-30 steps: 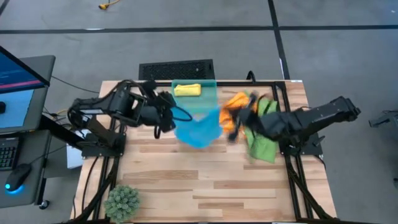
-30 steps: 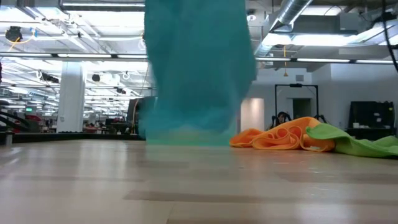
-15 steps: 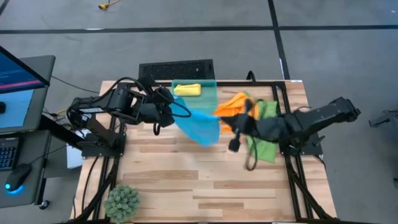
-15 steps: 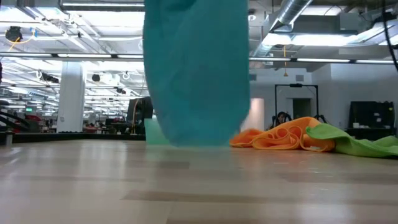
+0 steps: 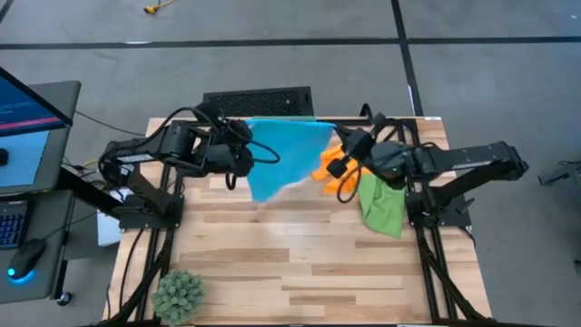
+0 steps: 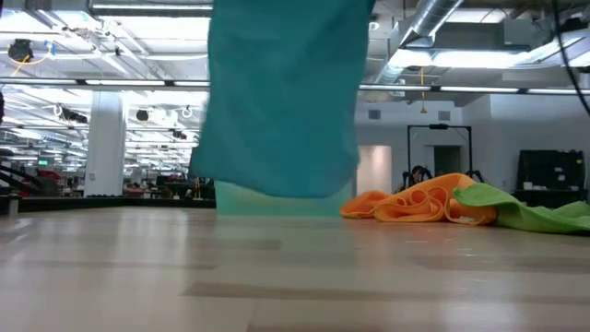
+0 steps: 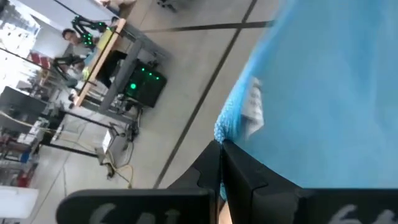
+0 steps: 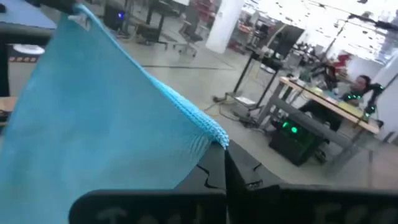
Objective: Roll microfiber towels into tight, uniform cylinder then place into a basket
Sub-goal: Fold the blue microfiber towel
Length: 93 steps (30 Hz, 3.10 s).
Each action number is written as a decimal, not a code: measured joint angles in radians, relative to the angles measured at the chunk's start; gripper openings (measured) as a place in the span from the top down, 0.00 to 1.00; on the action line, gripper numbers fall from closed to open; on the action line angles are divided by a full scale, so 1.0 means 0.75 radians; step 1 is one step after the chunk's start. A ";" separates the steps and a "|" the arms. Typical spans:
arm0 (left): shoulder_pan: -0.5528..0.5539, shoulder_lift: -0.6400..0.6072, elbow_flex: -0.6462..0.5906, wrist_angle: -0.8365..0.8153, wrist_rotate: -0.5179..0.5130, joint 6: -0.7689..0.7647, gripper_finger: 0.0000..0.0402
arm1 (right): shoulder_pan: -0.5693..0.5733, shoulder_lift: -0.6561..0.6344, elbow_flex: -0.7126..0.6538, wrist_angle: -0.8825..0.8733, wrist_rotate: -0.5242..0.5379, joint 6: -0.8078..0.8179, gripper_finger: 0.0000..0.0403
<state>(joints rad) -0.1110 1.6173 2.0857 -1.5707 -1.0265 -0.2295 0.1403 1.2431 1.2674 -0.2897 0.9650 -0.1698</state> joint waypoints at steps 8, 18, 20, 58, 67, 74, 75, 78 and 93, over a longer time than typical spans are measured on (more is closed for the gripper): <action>-0.016 0.000 0.000 -0.001 0.277 -0.024 1.00 | 0.032 0.003 -0.002 -0.064 -0.245 0.059 0.98; -0.265 0.004 0.000 -0.001 0.798 -0.323 1.00 | 0.469 0.007 -0.002 -0.392 -0.283 0.521 0.99; -0.333 0.007 -0.009 0.003 0.818 -0.397 1.00 | 0.544 0.027 -0.002 -0.455 -0.282 0.625 0.98; -0.827 0.007 -1.327 1.149 1.035 -1.282 1.00 | 0.721 0.807 -0.078 -0.275 -0.820 1.257 0.99; -0.676 0.007 -1.328 1.050 0.978 -1.153 1.00 | 0.528 0.774 -0.079 -0.487 -0.719 1.170 0.98; -0.593 0.007 -1.328 0.875 0.896 -1.198 1.00 | 0.376 0.774 -0.079 -0.495 -0.722 1.120 0.98; -0.582 0.007 -1.328 0.845 0.895 -1.214 1.00 | 0.359 0.774 -0.079 -0.496 -0.722 1.109 0.98; -0.548 0.007 -1.328 0.795 0.866 -1.245 1.00 | 0.305 0.773 -0.079 -0.498 -0.722 1.088 0.98; -0.461 0.007 -1.327 0.795 0.847 -1.166 1.00 | 0.184 0.793 -0.078 -0.526 -0.723 1.088 0.99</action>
<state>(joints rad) -0.4565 1.6222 1.0904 -0.9747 -0.3912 -1.1038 0.2784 1.8381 1.2087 -0.6844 0.4225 0.6460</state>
